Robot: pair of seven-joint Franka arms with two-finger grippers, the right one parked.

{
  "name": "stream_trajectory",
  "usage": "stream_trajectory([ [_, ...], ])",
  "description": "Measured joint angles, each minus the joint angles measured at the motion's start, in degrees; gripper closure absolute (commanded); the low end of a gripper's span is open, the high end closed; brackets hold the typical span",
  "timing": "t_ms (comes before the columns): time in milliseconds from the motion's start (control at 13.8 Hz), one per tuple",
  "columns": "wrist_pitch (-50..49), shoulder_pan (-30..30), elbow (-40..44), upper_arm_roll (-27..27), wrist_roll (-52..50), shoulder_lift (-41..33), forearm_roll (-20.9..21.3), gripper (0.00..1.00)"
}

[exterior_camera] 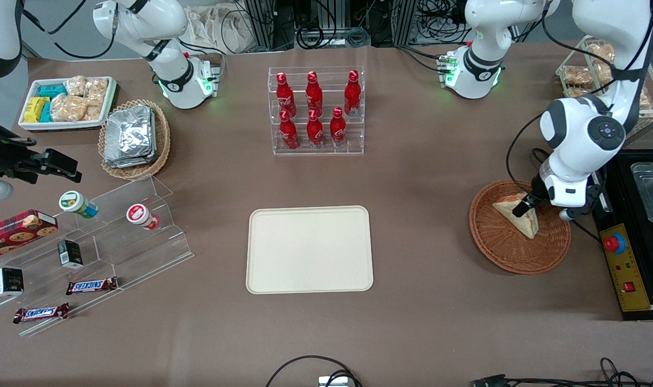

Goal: Place sandwich from basket to tray
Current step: 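Lower the left gripper and close it on the wrapped sandwich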

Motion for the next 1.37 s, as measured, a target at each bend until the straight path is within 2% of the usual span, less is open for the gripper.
stream_trajectory([
  [361,5.87,0.16,-1.85,0.04,-0.46,2.57,0.00,0.02],
  [506,7.81,0.22,-2.46,0.06,-0.46,3.70,0.00,0.18],
  [722,8.98,0.22,-2.86,0.06,-0.42,4.44,0.00,0.56],
  [867,8.99,0.24,-2.91,0.09,-0.14,4.44,0.02,0.73],
  [939,8.99,0.25,-2.93,0.09,0.27,4.43,0.03,0.77],
  [1372,8.37,0.70,-2.96,0.09,8.05,3.29,0.06,0.79],
])
